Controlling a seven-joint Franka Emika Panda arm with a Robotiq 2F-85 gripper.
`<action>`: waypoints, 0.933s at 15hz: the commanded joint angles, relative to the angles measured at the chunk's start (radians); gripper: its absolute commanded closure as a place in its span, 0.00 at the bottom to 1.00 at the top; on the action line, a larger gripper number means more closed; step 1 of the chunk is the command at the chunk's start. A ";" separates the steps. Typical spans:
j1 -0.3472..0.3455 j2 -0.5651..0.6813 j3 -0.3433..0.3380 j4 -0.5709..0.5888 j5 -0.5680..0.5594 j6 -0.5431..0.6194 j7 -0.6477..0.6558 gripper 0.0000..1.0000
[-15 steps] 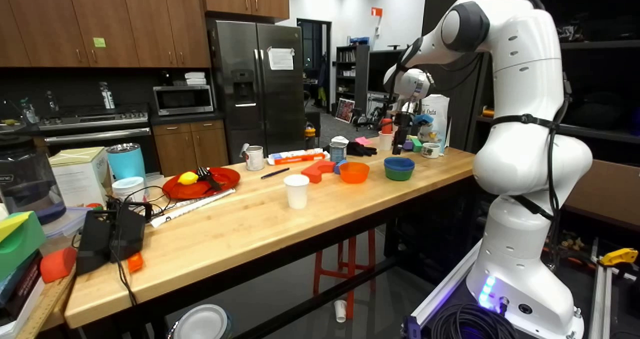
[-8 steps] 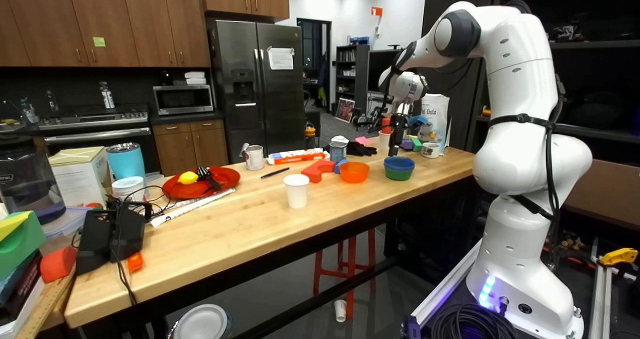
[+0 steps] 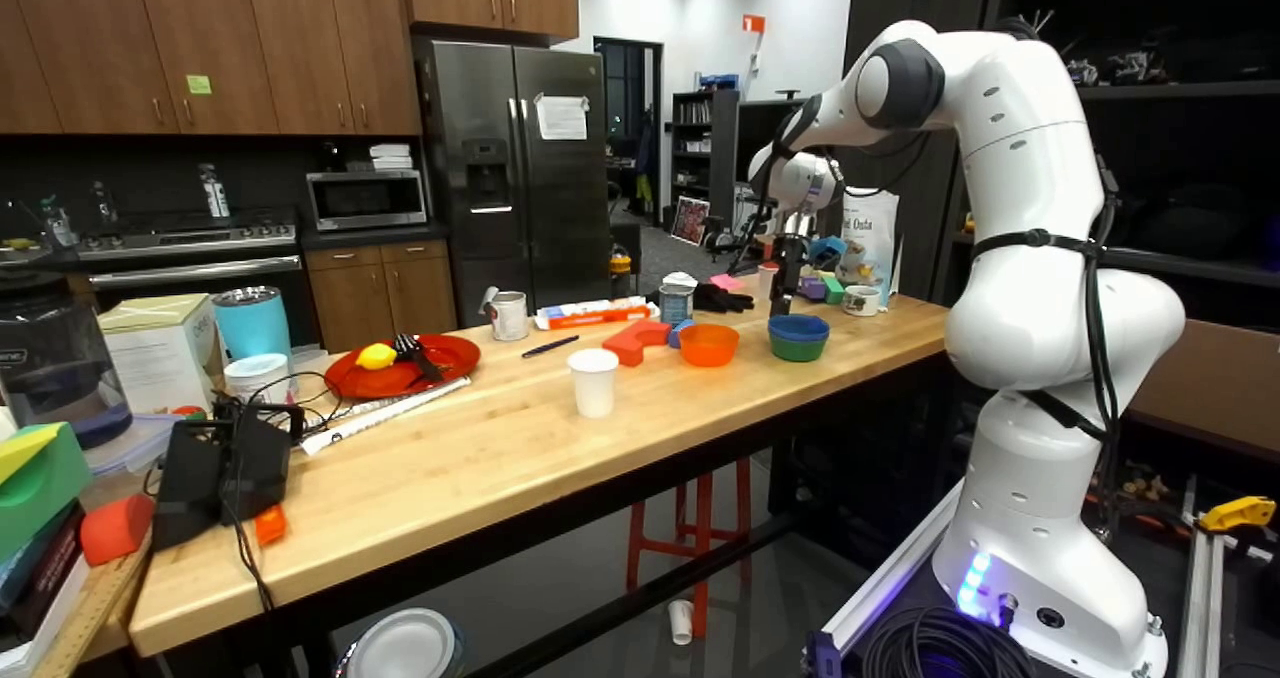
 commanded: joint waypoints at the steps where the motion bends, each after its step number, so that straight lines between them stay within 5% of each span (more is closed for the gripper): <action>1: -0.020 0.016 0.014 0.040 -0.024 -0.044 0.001 0.40; 6: -0.022 0.006 0.010 0.038 -0.037 -0.059 0.009 0.80; 8: -0.023 0.005 0.010 0.040 -0.037 -0.066 0.009 0.80; 12: -0.025 0.008 0.010 0.054 -0.042 -0.078 0.008 1.00; 14: -0.026 0.009 0.009 0.063 -0.048 -0.084 0.008 0.99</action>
